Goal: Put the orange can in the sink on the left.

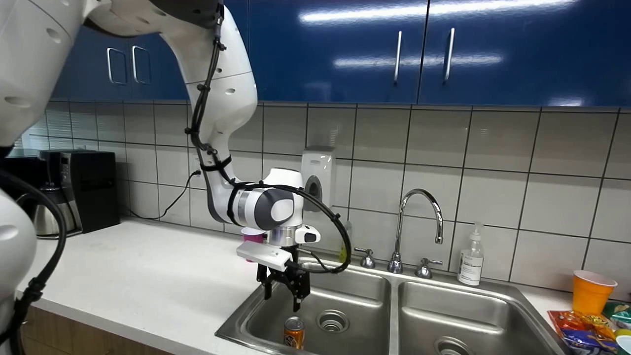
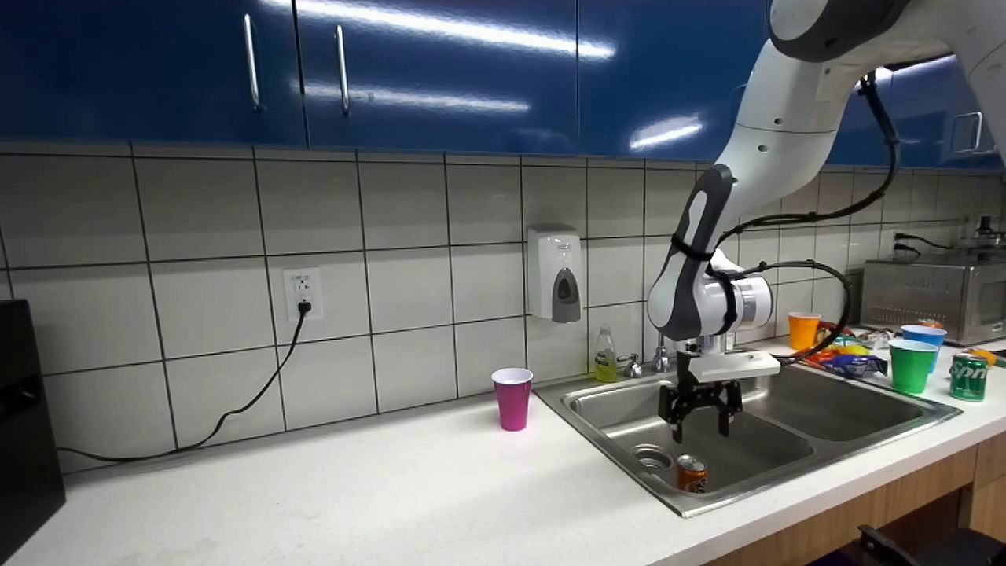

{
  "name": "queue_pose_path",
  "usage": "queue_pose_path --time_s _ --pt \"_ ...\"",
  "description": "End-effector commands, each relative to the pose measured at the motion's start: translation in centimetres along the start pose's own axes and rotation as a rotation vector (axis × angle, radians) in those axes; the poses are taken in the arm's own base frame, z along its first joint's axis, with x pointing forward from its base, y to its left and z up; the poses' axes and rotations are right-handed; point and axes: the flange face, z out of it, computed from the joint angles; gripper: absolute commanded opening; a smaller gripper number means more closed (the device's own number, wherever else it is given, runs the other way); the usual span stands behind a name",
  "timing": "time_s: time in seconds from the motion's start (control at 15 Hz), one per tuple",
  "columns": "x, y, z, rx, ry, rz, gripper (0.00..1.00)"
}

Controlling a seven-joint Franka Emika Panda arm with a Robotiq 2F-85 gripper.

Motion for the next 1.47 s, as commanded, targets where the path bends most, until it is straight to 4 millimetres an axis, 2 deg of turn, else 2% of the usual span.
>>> queue_pose_path --time_s 0.0,0.4,1.0,1.4 --pt "-2.7 -1.3 -2.2 -0.013 0.009 -0.059 1.00" --pt "-5.2 -4.5 -3.5 -0.034 0.019 -0.219 1.00" --pt "-7.5 -8.6 -4.9 -0.043 0.029 -0.413 1.00" --pt "-8.7 -9.9 -5.4 -0.035 0.030 -0.493 1.00"
